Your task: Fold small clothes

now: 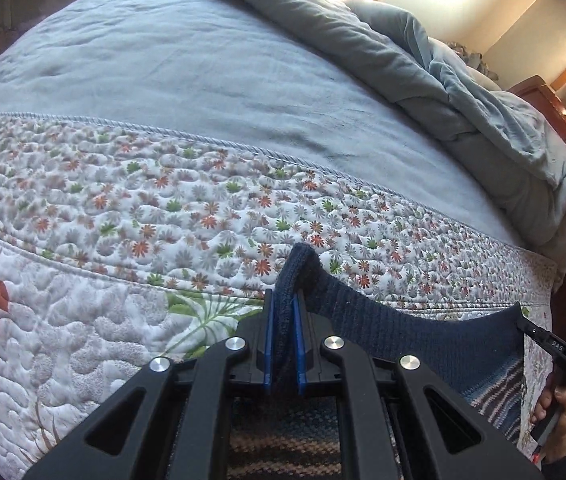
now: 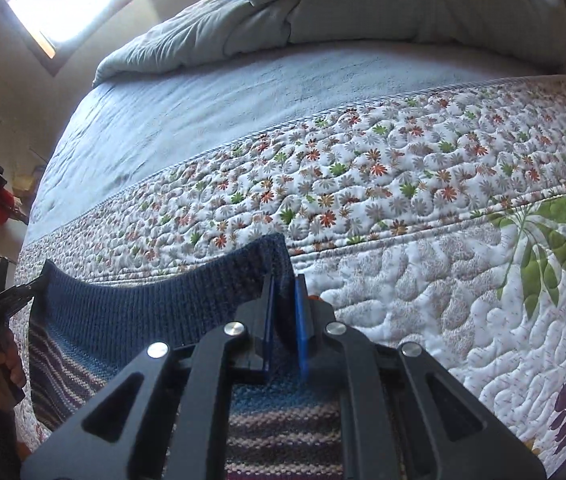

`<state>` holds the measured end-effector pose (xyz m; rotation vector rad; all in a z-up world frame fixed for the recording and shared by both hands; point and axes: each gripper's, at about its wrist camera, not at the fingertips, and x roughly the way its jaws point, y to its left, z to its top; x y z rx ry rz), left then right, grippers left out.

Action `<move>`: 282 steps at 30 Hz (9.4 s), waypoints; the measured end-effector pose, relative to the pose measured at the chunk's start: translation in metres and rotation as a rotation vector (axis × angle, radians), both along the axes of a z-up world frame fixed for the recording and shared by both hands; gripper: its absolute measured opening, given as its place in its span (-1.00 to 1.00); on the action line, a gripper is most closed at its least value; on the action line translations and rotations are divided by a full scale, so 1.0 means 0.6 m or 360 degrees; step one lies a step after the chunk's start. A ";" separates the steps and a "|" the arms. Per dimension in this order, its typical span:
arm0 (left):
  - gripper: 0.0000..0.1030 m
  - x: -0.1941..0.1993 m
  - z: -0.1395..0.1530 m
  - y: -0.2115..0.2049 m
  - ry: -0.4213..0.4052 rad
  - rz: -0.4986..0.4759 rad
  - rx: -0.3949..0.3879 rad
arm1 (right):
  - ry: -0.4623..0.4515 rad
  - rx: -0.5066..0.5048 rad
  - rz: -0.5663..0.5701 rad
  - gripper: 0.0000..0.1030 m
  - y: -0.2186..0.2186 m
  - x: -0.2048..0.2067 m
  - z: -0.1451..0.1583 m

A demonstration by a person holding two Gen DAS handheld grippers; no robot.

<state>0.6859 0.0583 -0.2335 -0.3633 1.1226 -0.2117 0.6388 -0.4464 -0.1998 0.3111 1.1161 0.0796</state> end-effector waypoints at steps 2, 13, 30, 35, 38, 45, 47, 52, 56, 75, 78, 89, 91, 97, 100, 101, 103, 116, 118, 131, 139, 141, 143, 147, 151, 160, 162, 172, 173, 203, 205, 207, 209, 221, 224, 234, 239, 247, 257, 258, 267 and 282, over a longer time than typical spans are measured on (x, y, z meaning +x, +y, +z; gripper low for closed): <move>-0.84 0.007 -0.015 -0.003 0.0017 0.0011 0.0001 | 0.0001 0.0003 -0.0007 -0.84 0.001 0.005 -0.008; -0.84 0.017 -0.083 0.007 0.0111 0.0049 0.0035 | 0.0081 0.0049 -0.0041 -0.84 0.003 0.028 -0.074; -0.86 -0.153 -0.078 0.006 0.0004 -0.0096 -0.0020 | 0.0023 0.0181 -0.0059 -0.82 0.009 -0.121 -0.078; -0.81 -0.183 -0.034 0.041 -0.0081 -0.0061 -0.0215 | -0.0069 0.0386 -0.0133 -0.54 -0.023 -0.178 -0.033; -0.79 -0.263 0.010 0.037 -0.0224 -0.0146 -0.0287 | -0.0187 0.0433 -0.0078 -0.49 -0.018 -0.261 0.003; -0.88 -0.359 -0.073 0.063 -0.0085 -0.0136 -0.0317 | -0.0088 0.0567 -0.0260 -0.99 -0.079 -0.391 -0.085; -0.95 -0.348 -0.088 0.074 -0.0087 -0.0108 -0.0324 | -0.0098 0.0589 -0.0285 -1.00 -0.092 -0.393 -0.100; -0.86 -0.347 -0.071 0.095 -0.0034 -0.0093 -0.0411 | -0.0111 0.0553 -0.0337 -0.84 -0.073 -0.422 -0.051; 0.54 -0.394 0.002 0.133 -0.0150 -0.0120 -0.0443 | -0.0189 0.0434 -0.0168 -0.56 0.006 -0.477 -0.001; 0.80 -0.244 -0.037 0.223 0.0220 -0.0116 -0.0493 | -0.0403 -0.0666 0.0902 0.58 0.547 -0.525 -0.017; 0.80 -0.220 -0.062 0.221 0.0251 -0.0126 -0.0504 | -0.0467 -0.0754 0.0977 0.58 0.594 -0.522 -0.022; 0.80 -0.144 -0.095 0.187 0.0263 -0.0257 -0.0561 | -0.0685 -0.1175 0.1216 0.58 0.731 -0.506 -0.070; 0.80 -0.134 -0.097 0.181 0.0274 -0.0263 -0.0563 | -0.0726 -0.1290 0.1242 0.58 0.755 -0.508 -0.084; 0.81 -0.119 -0.101 0.146 0.0308 -0.0354 -0.0593 | -0.0808 -0.1459 0.1222 0.58 0.794 -0.499 -0.111; 0.81 -0.114 -0.106 0.130 0.0335 -0.0403 -0.0645 | -0.0817 -0.1481 0.1179 0.58 0.801 -0.482 -0.118; 0.81 -0.112 -0.108 0.126 0.0336 -0.0408 -0.0649 | -0.0824 -0.1489 0.1165 0.58 0.803 -0.478 -0.118; 0.83 -0.105 -0.115 0.123 0.0340 -0.0399 -0.0673 | -0.0833 -0.1499 0.1142 0.58 0.808 -0.470 -0.119; -0.38 -0.077 -0.124 0.121 0.0395 -0.0376 -0.0551 | -0.0831 -0.1407 0.1073 -0.08 0.818 -0.423 -0.132; -0.43 -0.079 -0.123 0.117 0.0389 -0.0369 -0.0528 | -0.0814 -0.1399 0.1070 -0.14 0.819 -0.420 -0.134; -0.62 -0.078 -0.050 0.074 0.0339 -0.0355 -0.0283 | -0.0824 -0.1202 0.1007 -0.61 0.773 -0.393 -0.079; -0.63 -0.075 0.045 0.033 0.0292 -0.0322 -0.0119 | -0.0876 -0.1057 0.0889 -0.70 0.725 -0.392 0.013; -0.63 -0.074 0.067 0.022 0.0277 -0.0318 -0.0093 | -0.0889 -0.1011 0.0843 -0.72 0.707 -0.390 0.038; -0.63 -0.076 0.089 0.013 0.0254 -0.0322 -0.0073 | -0.0897 -0.0957 0.0802 -0.75 0.689 -0.392 0.060; -0.63 -0.079 0.133 -0.015 0.0218 -0.0328 -0.0021 | -0.0917 -0.0890 0.0726 -0.77 0.651 -0.400 0.098; -0.63 -0.085 0.169 -0.043 0.0190 -0.0333 0.0032 | -0.0919 -0.0779 0.0664 -0.78 0.615 -0.408 0.123; -0.63 -0.093 0.228 -0.117 0.0148 -0.0355 0.0133 | -0.0954 -0.0590 0.0517 -0.79 0.534 -0.427 0.167; -0.63 -0.094 0.240 -0.134 0.0140 -0.0363 0.0150 | -0.0961 -0.0554 0.0481 -0.79 0.513 -0.428 0.177; -0.63 -0.094 0.282 -0.220 0.0102 -0.0419 0.0231 | -0.0975 -0.0431 0.0380 -0.79 0.446 -0.430 0.200; -0.63 -0.094 0.285 -0.227 0.0100 -0.0423 0.0230 | -0.0978 -0.0425 0.0373 -0.79 0.440 -0.431 0.201; -0.63 -0.095 0.271 -0.453 0.0091 -0.0577 0.0228 | -0.0920 -0.0308 0.0174 -0.79 0.254 -0.435 0.183; -0.63 -0.094 0.264 -0.467 0.0103 -0.0583 0.0232 | -0.0908 -0.0275 0.0163 -0.79 0.243 -0.433 0.180; -0.63 -0.095 0.259 -0.478 0.0109 -0.0589 0.0235 | -0.0899 -0.0279 0.0149 -0.79 0.233 -0.434 0.174; -0.63 -0.094 0.251 -0.490 0.0119 -0.0595 0.0241 | -0.0885 -0.0289 0.0144 -0.79 0.224 -0.433 0.167; -0.63 -0.088 0.180 -0.556 0.0188 -0.0614 0.0266 | -0.0736 -0.0145 0.0054 -0.79 0.146 -0.417 0.111; -0.63 -0.089 0.161 -0.570 0.0209 -0.0620 0.0282 | -0.0678 -0.0043 0.0030 -0.79 0.124 -0.412 0.095; -0.63 -0.089 0.100 -0.606 0.0277 -0.0625 0.0316 | -0.0516 0.0254 -0.0062 -0.79 0.068 -0.402 0.046; -0.60 -0.094 0.068 -0.625 0.0295 -0.0640 0.0329 | -0.0449 0.0353 -0.0099 -0.78 0.044 -0.403 0.024; 0.11 -0.104 0.091 -0.608 0.0174 -0.0621 0.0185 | -0.0302 0.0608 -0.0149 -0.60 -0.001 -0.406 -0.033; 0.34 -0.251 0.142 -0.430 -0.0128 -0.0596 -0.0195 | -0.0186 0.1342 -0.0206 0.47 -0.099 -0.416 -0.096; 0.34 -0.274 0.133 -0.409 -0.0124 -0.0582 -0.0260 | -0.0184 0.1376 -0.0196 0.47 -0.102 -0.415 -0.098; 0.34 -0.429 0.106 -0.322 -0.0098 -0.0639 -0.0356 | 0.0063 0.1216 0.0107 0.61 -0.108 -0.278 -0.056; 0.39 -0.485 0.084 -0.335 -0.0081 -0.0666 -0.0496 | 0.0111 0.0762 0.0366 -0.54 -0.036 -0.263 0.040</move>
